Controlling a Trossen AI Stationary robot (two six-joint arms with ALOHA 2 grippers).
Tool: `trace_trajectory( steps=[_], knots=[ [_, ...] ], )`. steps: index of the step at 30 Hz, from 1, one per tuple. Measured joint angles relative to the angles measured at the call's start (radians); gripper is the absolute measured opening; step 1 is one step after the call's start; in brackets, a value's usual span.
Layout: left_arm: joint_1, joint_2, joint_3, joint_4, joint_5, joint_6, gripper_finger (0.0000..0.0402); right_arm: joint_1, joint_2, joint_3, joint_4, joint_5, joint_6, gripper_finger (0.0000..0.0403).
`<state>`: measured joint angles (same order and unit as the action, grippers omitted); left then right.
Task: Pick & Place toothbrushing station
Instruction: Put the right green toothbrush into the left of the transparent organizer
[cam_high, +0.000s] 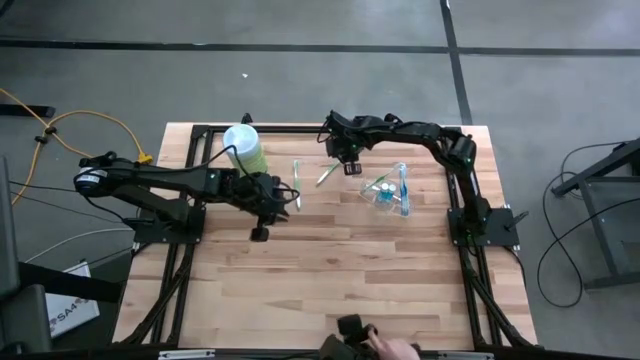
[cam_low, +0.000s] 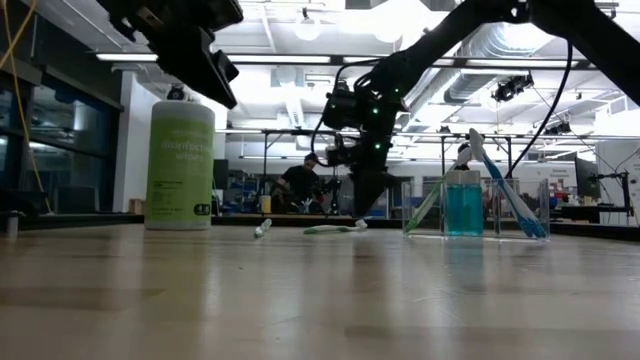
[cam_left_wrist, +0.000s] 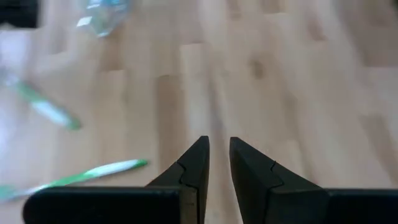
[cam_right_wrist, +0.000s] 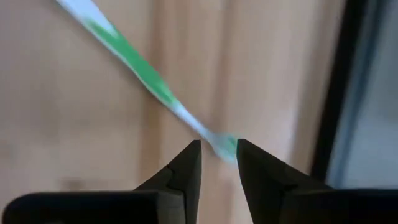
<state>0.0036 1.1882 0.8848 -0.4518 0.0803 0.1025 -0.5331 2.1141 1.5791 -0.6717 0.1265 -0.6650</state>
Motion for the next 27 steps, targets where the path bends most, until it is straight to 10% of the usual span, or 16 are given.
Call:
trace_trajectory(
  steps=[6, 27],
  knots=[
    [0.001, 0.029, 0.000, 0.009, -0.193, -0.039, 0.0062, 0.020, -0.068, 0.000, -0.101, 0.098, 0.166, 0.0103],
    [0.108, 0.271, 0.000, 0.391, -0.266, 0.049, 0.0177, 0.323, -0.669, 0.000, -0.262, 0.354, 0.689, 0.0119]
  ],
)
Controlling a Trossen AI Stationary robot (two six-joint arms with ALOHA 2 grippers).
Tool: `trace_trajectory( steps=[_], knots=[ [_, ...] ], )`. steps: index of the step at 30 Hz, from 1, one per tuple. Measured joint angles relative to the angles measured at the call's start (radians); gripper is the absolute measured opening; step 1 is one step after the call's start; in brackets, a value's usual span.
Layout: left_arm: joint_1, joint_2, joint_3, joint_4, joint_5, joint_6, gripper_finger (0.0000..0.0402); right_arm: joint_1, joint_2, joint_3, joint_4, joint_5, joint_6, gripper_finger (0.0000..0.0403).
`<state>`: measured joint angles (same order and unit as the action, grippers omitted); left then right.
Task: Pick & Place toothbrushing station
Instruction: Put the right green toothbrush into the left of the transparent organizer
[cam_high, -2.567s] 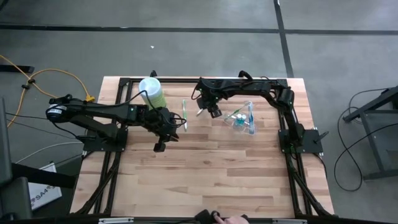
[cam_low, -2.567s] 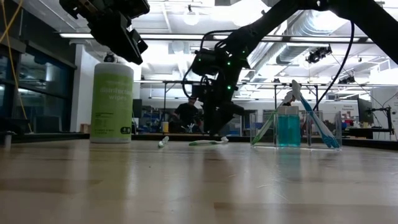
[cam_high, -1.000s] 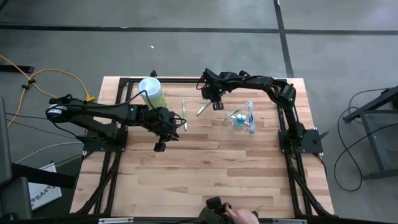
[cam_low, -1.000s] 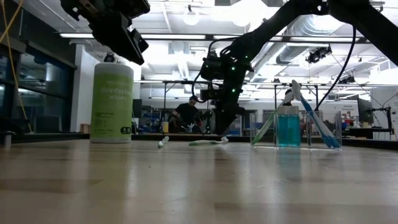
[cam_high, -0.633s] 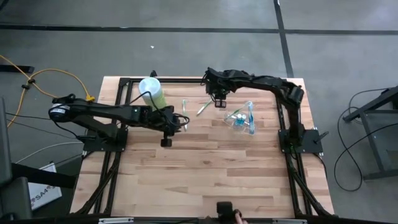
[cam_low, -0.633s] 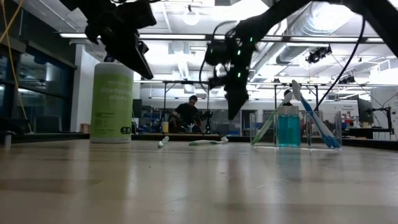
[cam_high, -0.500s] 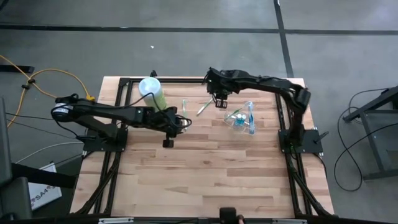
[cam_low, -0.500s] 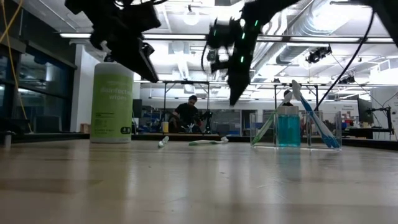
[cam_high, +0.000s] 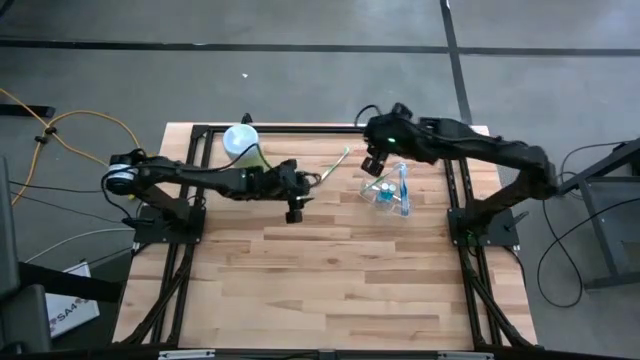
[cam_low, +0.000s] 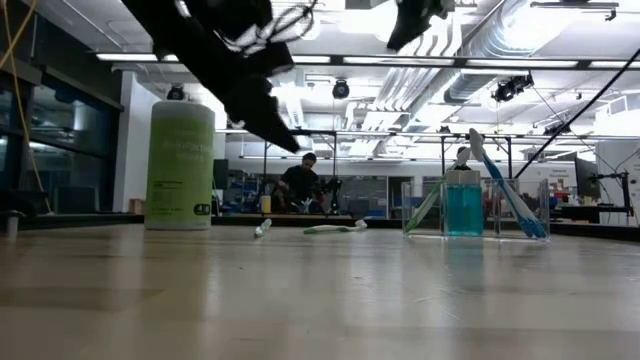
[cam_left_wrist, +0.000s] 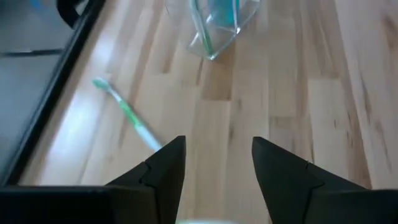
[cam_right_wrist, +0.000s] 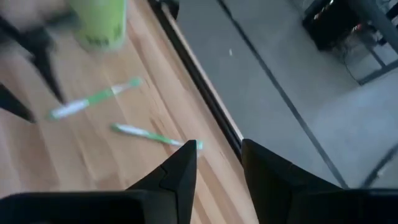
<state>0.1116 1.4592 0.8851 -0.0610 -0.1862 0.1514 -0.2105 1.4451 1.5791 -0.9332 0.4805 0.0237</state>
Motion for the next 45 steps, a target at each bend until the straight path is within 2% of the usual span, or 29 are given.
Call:
trace_trajectory(
  steps=[5, 15, 20, 24, 28, 30, 38, 42, 45],
  knots=[
    [0.121, 0.082, 0.009, 0.073, 0.172, -0.108, 0.0178, 0.056, -0.097, 0.000, 0.013, 0.018, 0.068, 0.0117],
    [0.265, 0.219, 0.011, 0.170, 0.181, -0.258, 0.0178, 0.125, -0.161, 0.000, 0.032, 0.018, 0.081, 0.0113],
    [0.263, 0.281, 0.053, 0.229, 0.201, -0.279, 0.0178, 0.126, -0.155, 0.000, 0.032, 0.015, 0.079, 0.0114],
    [0.243, 0.335, 0.109, 0.226, 0.177, -0.259, 0.0178, 0.126, -0.147, 0.000, 0.032, 0.015, 0.088, 0.0111],
    [0.231, 0.375, 0.155, 0.187, 0.055, -0.221, 0.0178, 0.126, -0.149, 0.000, 0.033, 0.015, 0.111, 0.0109],
    [0.236, 0.388, 0.164, 0.173, 0.031, -0.212, 0.0178, 0.126, -0.149, 0.000, 0.033, 0.015, 0.113, 0.0111],
    [0.255, 0.403, 0.169, 0.155, 0.035, -0.235, 0.0178, 0.126, -0.148, 0.000, 0.040, 0.015, 0.112, 0.0108],
    [0.252, 0.403, 0.169, 0.157, 0.103, -0.238, 0.0178, 0.126, -0.148, 0.000, 0.041, 0.015, 0.112, 0.0108],
    [0.248, 0.403, 0.169, 0.157, 0.109, -0.254, 0.0178, 0.126, -0.148, 0.000, 0.049, 0.015, 0.112, 0.0108]
  ],
)
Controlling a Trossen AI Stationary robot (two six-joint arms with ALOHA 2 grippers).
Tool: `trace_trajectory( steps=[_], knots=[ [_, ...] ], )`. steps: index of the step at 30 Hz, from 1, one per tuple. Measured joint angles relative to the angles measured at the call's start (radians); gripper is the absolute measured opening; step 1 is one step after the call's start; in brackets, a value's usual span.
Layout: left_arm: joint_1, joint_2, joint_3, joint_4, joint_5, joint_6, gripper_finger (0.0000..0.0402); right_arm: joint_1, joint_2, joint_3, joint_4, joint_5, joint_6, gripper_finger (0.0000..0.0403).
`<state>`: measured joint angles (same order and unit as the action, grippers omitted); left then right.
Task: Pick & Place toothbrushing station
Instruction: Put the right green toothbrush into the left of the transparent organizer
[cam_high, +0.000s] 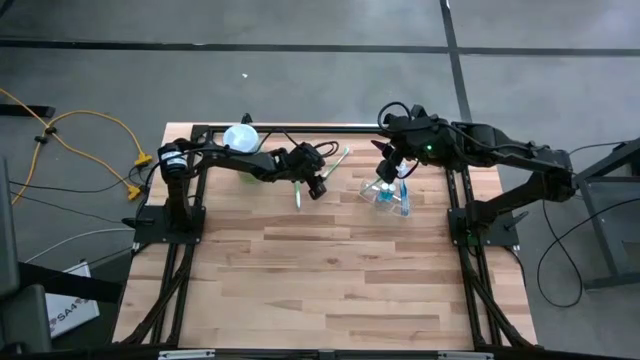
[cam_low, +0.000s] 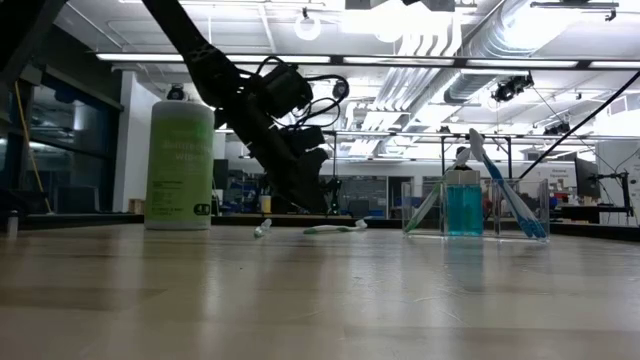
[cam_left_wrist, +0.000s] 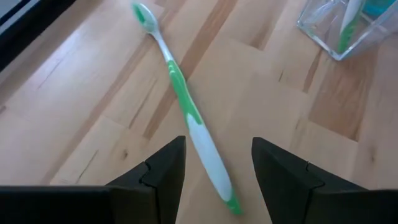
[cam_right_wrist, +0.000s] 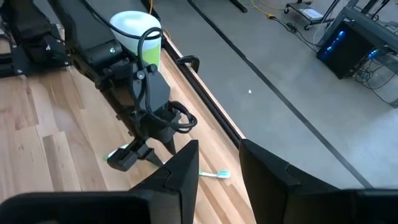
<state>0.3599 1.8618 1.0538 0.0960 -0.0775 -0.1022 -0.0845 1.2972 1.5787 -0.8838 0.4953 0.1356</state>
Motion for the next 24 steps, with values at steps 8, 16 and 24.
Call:
trace_trajectory(
  steps=[8, 16, 24],
  knots=[
    [0.001, 0.028, 0.000, 0.023, -0.002, 0.000, 0.0178, 0.000, 0.000, 0.000, 0.004, 0.000, 0.002, 0.0107],
    [0.000, 0.118, 0.008, 0.072, -0.015, -0.001, 0.0178, 0.000, 0.000, 0.000, 0.008, -0.002, 0.003, 0.0107],
    [0.002, 0.129, 0.008, 0.092, -0.043, 0.024, 0.0177, 0.000, 0.000, 0.000, 0.014, -0.001, 0.000, 0.0107]
  ],
)
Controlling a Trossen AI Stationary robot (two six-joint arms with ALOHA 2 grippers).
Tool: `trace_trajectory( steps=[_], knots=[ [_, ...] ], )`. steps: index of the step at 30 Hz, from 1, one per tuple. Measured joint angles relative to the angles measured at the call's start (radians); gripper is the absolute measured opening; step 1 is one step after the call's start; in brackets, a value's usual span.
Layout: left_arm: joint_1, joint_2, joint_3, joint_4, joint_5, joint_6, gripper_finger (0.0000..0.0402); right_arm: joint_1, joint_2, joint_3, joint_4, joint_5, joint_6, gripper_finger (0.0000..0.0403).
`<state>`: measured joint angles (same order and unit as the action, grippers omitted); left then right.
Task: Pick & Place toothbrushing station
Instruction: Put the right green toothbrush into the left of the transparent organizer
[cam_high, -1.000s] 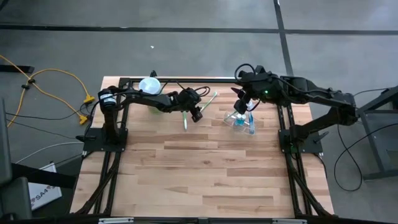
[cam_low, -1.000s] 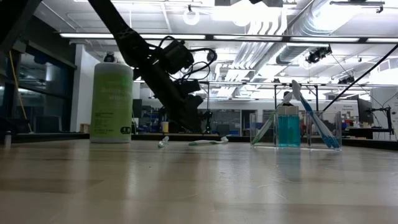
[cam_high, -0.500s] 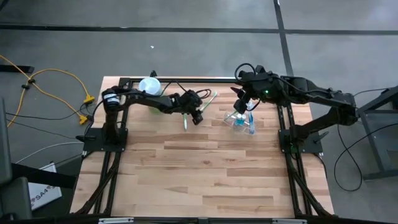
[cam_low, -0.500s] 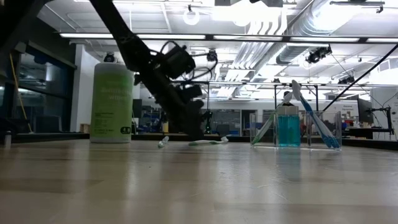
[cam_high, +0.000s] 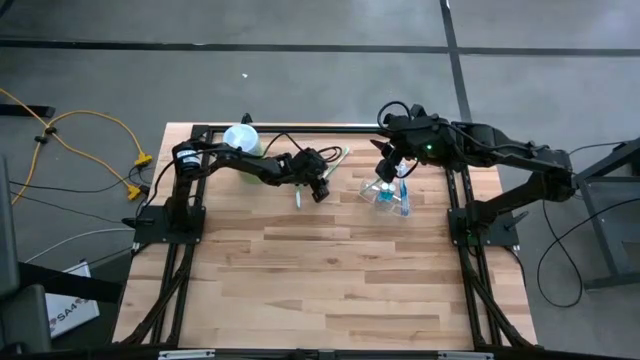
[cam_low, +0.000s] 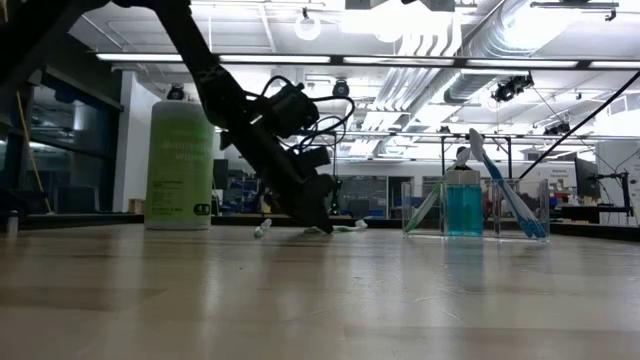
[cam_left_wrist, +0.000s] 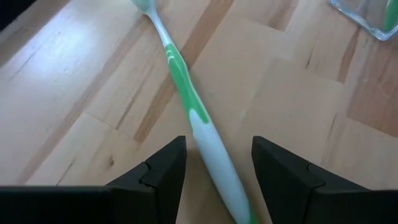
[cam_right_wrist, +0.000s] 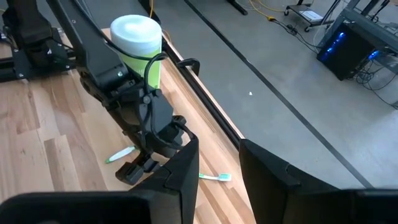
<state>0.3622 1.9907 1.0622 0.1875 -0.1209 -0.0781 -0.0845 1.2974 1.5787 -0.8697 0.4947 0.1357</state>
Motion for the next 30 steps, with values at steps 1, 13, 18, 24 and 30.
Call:
trace_trajectory(
  steps=[1, 13, 18, 24, 30],
  knots=[
    [0.000, 0.000, 0.000, 0.003, -0.008, 0.005, 0.0177, 0.000, 0.000, 0.000, 0.000, 0.000, 0.000, 0.0107],
    [0.002, 0.002, 0.000, -0.030, -0.028, 0.002, 0.0085, 0.000, 0.000, 0.000, 0.013, 0.000, 0.000, 0.0107],
    [0.003, 0.002, 0.000, -0.040, -0.041, 0.002, 0.0037, 0.000, 0.000, 0.000, 0.013, 0.000, 0.000, 0.0107],
    [0.007, 0.003, -0.002, -0.028, -0.149, -0.023, 0.0011, 0.000, 0.000, 0.000, 0.013, -0.003, 0.002, 0.0107],
    [0.000, 0.005, -0.006, 0.043, -0.152, -0.029, 0.0010, 0.000, 0.000, 0.000, 0.012, -0.006, 0.002, 0.0107]
  ],
)
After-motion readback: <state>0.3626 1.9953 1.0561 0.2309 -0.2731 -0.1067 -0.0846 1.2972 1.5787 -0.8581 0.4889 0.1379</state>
